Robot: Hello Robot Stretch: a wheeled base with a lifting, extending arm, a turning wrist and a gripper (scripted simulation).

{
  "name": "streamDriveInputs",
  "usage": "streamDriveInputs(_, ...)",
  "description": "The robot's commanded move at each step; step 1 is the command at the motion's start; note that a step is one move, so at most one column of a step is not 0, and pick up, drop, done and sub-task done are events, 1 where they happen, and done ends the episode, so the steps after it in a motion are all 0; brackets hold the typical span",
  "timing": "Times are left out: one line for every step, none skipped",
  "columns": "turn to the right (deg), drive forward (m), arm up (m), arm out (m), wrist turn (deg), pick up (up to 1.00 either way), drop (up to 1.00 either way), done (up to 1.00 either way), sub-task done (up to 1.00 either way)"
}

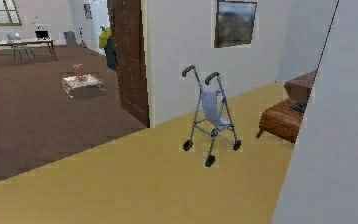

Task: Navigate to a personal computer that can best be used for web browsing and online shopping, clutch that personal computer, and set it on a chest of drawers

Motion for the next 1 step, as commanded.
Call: streamDriveInputs(0.0, 0.40, 0.00, 0.00, 0.0, 0.00, 0.00, 0.00, 0.00)
